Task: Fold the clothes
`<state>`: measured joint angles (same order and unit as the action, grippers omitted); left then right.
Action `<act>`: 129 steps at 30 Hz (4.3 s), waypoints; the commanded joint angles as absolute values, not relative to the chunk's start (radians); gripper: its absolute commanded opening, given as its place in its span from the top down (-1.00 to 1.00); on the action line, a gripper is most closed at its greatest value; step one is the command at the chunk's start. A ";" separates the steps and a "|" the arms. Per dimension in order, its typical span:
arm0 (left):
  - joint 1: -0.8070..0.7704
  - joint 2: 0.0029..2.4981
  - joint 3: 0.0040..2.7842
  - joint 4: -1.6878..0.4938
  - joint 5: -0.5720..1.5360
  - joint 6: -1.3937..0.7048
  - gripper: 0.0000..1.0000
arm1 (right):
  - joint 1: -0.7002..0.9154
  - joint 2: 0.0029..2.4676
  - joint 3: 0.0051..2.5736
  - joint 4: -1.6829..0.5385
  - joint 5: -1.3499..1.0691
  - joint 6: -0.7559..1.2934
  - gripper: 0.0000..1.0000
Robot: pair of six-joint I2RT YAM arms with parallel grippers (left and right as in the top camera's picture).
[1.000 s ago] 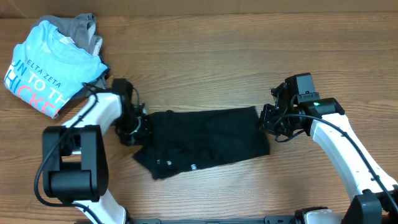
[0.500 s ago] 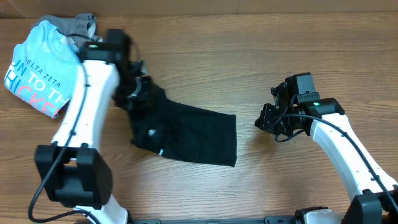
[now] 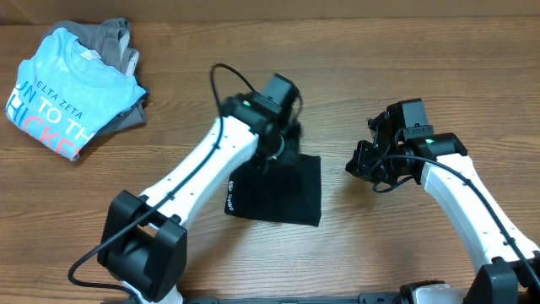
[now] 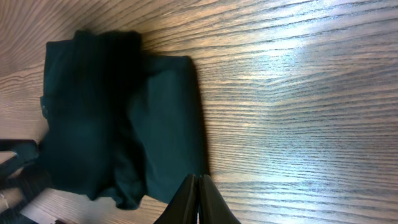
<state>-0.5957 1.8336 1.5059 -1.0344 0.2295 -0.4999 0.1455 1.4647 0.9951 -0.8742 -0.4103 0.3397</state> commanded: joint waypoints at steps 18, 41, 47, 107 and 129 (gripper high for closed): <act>-0.405 1.832 1.580 -1.281 0.156 -0.344 -1.00 | 0.174 1.463 1.005 -0.822 -0.656 0.127 0.35; -0.348 1.832 1.580 -1.380 -0.055 -0.285 -0.99 | 0.393 1.463 1.013 -0.877 -0.366 0.424 0.05; -0.299 1.832 1.565 -1.328 0.081 -0.270 -1.00 | 0.482 1.468 1.013 -0.776 -0.367 0.480 -0.10; -0.318 1.832 1.043 -0.674 0.674 -0.339 -1.00 | 0.454 1.668 0.924 -0.731 -0.383 0.605 0.89; -0.344 1.832 0.899 -0.341 0.829 -0.424 0.43 | 0.453 1.701 0.926 -0.728 -0.418 0.706 0.92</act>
